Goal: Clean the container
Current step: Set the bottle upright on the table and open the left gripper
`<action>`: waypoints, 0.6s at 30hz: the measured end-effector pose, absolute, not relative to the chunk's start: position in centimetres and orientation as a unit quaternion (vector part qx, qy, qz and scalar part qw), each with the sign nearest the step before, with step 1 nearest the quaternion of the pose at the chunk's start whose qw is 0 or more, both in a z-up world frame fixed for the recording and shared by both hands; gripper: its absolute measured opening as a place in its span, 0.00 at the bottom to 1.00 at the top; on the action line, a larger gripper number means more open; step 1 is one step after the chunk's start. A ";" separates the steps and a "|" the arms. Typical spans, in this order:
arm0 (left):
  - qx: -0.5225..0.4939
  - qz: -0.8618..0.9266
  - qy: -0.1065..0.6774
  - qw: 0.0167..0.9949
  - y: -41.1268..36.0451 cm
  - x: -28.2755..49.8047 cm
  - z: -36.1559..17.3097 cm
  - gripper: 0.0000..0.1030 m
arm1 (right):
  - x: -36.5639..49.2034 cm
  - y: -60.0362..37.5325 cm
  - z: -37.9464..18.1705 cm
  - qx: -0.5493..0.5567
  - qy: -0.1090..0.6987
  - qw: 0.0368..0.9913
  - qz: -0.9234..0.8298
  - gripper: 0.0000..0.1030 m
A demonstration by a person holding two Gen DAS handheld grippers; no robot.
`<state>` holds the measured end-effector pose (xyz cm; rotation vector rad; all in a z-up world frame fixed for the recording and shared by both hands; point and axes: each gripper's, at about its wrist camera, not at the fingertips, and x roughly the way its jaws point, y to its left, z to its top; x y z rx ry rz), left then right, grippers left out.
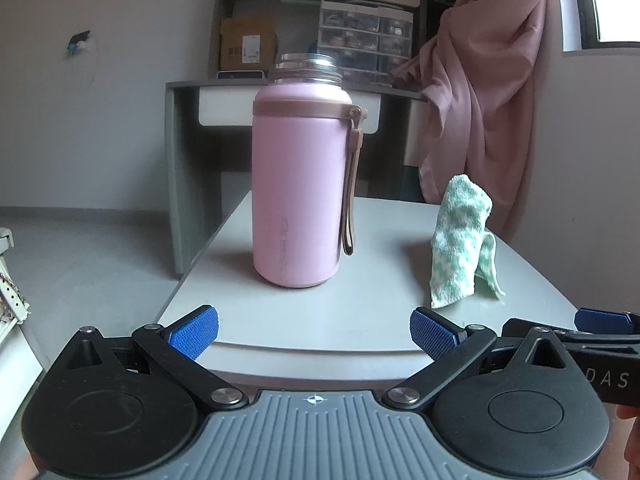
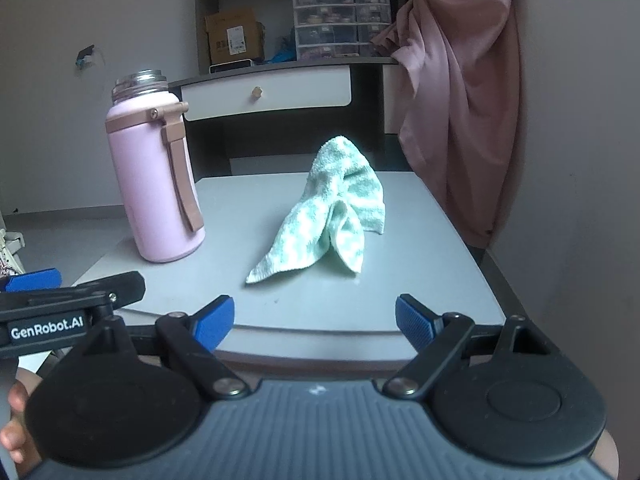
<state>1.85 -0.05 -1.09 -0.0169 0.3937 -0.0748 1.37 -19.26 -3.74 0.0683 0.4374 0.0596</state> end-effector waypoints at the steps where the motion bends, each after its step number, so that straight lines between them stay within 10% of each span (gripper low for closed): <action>1: -0.004 -0.036 0.195 0.980 -0.1 1.7 -1.1 1.00 | 1.2 -19.2 -3.8 0.034 0.217 0.975 0.028 0.85; 18: 0.005 -0.033 0.195 0.980 -0.2 1.5 -0.6 1.00 | 1.0 -18.8 -4.0 0.032 0.220 0.975 0.027 0.85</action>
